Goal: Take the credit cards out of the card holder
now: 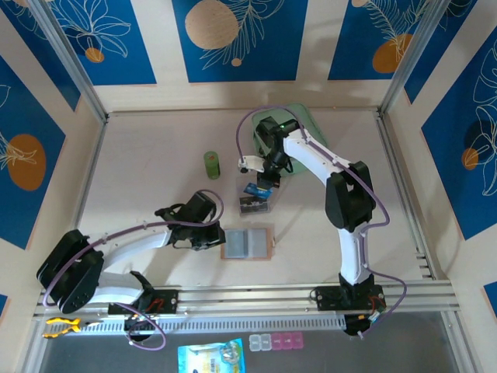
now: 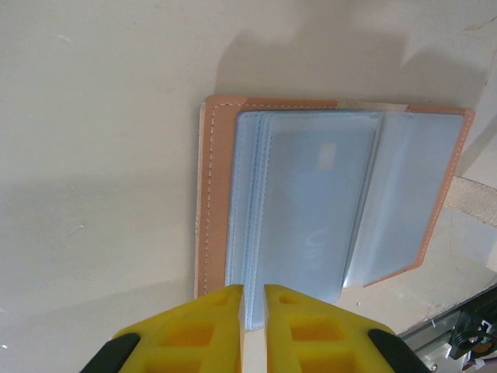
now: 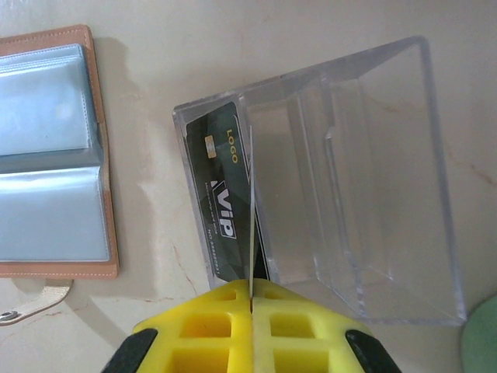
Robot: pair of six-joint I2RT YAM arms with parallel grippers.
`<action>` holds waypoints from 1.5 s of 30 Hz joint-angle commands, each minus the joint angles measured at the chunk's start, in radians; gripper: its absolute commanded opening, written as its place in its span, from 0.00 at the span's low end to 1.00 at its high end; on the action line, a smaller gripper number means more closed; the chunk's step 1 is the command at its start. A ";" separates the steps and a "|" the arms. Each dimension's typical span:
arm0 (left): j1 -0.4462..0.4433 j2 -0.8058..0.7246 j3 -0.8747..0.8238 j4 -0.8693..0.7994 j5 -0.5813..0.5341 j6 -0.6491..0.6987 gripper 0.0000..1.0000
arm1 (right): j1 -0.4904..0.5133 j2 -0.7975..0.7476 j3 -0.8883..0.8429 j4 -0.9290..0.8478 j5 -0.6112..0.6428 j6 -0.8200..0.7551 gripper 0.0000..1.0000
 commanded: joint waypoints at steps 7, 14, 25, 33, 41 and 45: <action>0.012 -0.027 -0.013 -0.033 -0.016 0.001 0.14 | 0.011 0.035 0.090 -0.073 -0.033 -0.019 0.00; 0.013 -0.022 -0.012 -0.029 -0.011 0.000 0.14 | 0.009 -0.007 0.138 -0.080 -0.032 -0.017 0.00; 0.015 -0.021 -0.018 -0.025 -0.011 0.002 0.14 | 0.002 0.050 0.179 -0.080 0.009 -0.017 0.00; 0.018 -0.019 -0.022 -0.023 -0.010 0.001 0.14 | 0.003 0.095 0.170 -0.095 0.006 -0.026 0.00; 0.020 -0.019 -0.019 -0.027 -0.010 0.002 0.13 | 0.008 0.130 0.168 -0.113 -0.017 -0.045 0.00; 0.024 -0.022 -0.019 -0.033 -0.010 0.004 0.13 | 0.009 0.156 0.169 -0.121 -0.017 -0.047 0.00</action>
